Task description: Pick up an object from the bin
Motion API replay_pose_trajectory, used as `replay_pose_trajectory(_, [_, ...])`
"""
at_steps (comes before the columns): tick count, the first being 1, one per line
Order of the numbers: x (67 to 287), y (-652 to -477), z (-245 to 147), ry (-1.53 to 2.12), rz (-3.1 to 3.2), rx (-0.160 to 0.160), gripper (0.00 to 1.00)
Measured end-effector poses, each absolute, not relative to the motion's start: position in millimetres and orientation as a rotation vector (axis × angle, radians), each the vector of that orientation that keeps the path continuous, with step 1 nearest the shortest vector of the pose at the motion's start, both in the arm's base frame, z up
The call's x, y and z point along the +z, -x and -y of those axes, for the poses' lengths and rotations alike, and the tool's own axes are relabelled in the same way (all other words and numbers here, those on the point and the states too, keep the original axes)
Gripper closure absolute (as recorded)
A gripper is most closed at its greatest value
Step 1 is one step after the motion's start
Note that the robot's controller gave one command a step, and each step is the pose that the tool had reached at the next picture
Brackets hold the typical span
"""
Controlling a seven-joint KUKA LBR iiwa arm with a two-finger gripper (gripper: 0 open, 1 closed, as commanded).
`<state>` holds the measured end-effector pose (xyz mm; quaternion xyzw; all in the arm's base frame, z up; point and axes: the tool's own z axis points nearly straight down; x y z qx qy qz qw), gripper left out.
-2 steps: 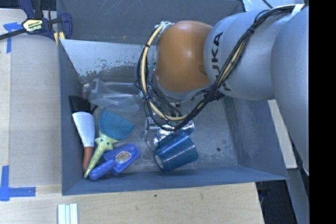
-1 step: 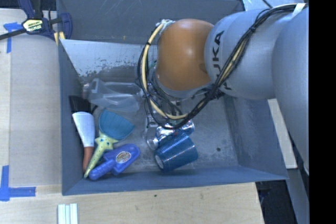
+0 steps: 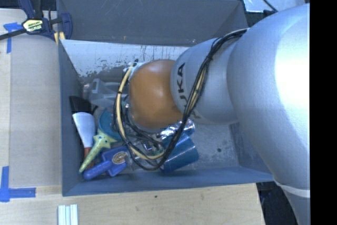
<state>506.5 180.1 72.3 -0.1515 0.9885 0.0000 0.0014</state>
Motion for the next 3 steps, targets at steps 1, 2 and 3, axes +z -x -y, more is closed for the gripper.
replay_pose_trajectory(1, [122, -512.7, -185, 0.5, -3.093, 0.001, 0.0])
replay_pose_trajectory(2, [100, -519.4, -227, 0.741, -3.042, 0.0, 0.0])
replay_pose_trajectory(3, [83, -511.2, -220, 0.969, -2.942, 0.0, 0.0])
